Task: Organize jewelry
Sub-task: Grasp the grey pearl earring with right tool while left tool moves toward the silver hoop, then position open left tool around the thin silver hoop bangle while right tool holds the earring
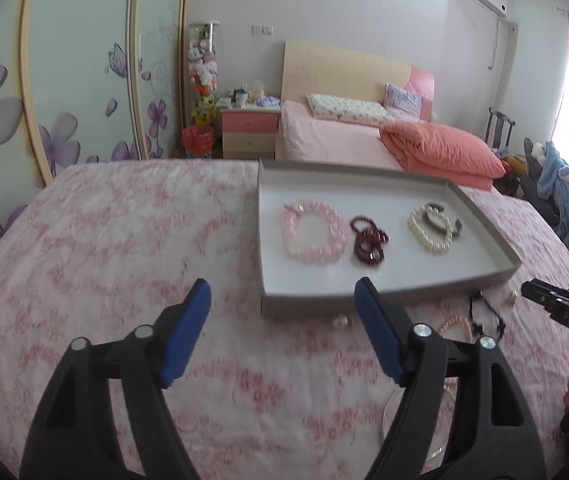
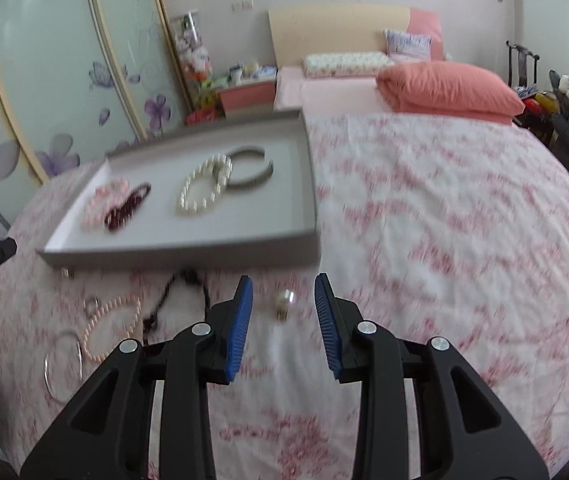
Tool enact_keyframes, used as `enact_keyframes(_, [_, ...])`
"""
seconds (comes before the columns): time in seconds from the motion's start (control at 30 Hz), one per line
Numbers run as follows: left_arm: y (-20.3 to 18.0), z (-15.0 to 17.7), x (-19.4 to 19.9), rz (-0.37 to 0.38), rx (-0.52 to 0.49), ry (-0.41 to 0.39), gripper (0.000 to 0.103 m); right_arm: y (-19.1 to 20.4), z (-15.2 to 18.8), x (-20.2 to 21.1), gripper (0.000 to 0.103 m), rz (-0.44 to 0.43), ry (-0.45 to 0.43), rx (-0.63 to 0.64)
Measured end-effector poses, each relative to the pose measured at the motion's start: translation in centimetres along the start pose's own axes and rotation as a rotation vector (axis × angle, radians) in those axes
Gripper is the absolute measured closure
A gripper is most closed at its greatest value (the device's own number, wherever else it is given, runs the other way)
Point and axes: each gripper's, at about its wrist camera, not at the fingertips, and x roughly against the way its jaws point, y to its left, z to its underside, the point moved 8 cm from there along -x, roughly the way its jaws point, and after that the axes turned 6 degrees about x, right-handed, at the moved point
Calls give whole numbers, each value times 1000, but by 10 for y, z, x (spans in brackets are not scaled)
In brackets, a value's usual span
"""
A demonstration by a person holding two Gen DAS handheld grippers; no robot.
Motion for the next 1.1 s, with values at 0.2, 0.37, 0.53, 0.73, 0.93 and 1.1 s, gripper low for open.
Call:
enact_keyframes(0.2, [-5,18,2,18,-23,41,27,5,12,-9,69,14,42,19])
enact_keyframes(0.37, [-16,28,4,44,-49,62,28,2,9,-16,71,27,65,6])
enact_keyframes(0.53, [-26,36,6,78,-71,81,28,1,5,-21,89,63,75,16])
enact_keyframes(0.73, [-41,52,9,130,-117,120,28,1,10,-17,89,76,76,22])
enact_keyframes(0.93, [-66,74,10,205,-170,179,28,1,12,-15,89,78,77,22])
enact_keyframes(1.1, [-88,90,5,203,-244,211,20,2,16,-12,89,82,77,28])
